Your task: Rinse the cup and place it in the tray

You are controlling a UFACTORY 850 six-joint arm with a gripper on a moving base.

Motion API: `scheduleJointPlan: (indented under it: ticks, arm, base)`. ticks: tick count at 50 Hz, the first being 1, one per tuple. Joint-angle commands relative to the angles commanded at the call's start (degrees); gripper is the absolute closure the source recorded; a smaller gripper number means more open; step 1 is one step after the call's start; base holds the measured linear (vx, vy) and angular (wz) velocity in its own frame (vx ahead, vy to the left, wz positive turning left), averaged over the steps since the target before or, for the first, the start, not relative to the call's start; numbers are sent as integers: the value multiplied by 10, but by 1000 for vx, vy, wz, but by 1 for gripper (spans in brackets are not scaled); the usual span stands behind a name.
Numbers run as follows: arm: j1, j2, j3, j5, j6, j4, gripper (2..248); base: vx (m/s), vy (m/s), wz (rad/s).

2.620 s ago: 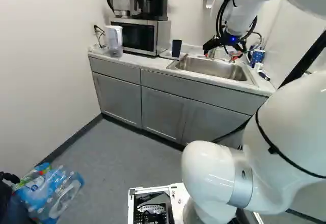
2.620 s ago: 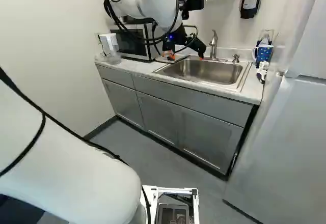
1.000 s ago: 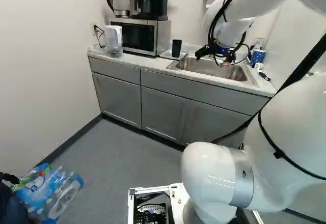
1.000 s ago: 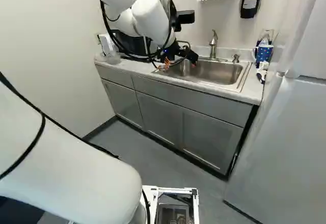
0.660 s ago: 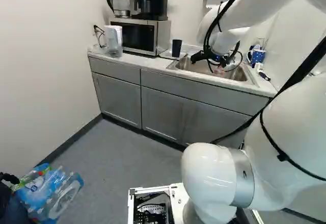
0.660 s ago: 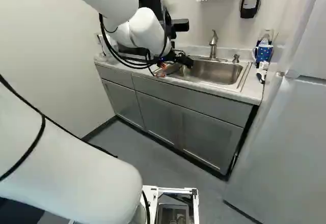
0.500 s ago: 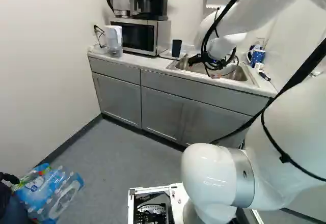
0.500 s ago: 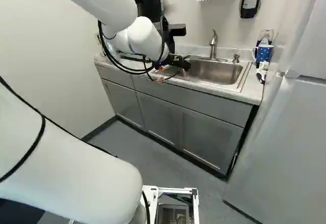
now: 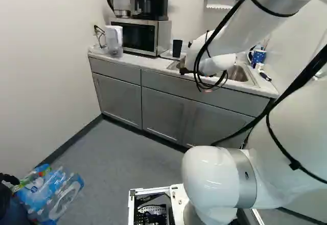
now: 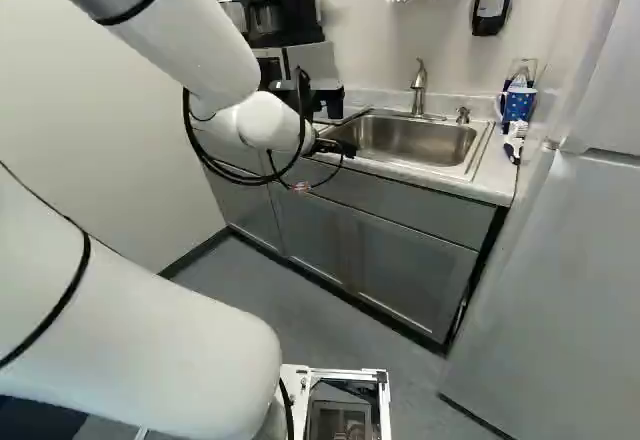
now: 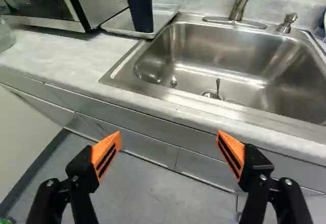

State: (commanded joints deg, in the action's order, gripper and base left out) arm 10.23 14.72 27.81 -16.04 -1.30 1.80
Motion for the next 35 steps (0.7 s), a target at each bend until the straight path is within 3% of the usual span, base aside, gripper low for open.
scheduleJointPlan:
  ticks: [35]
  arm:
    - [-58,7,-129,-192,7,-10,3]
  base:
    - [0,0,0]
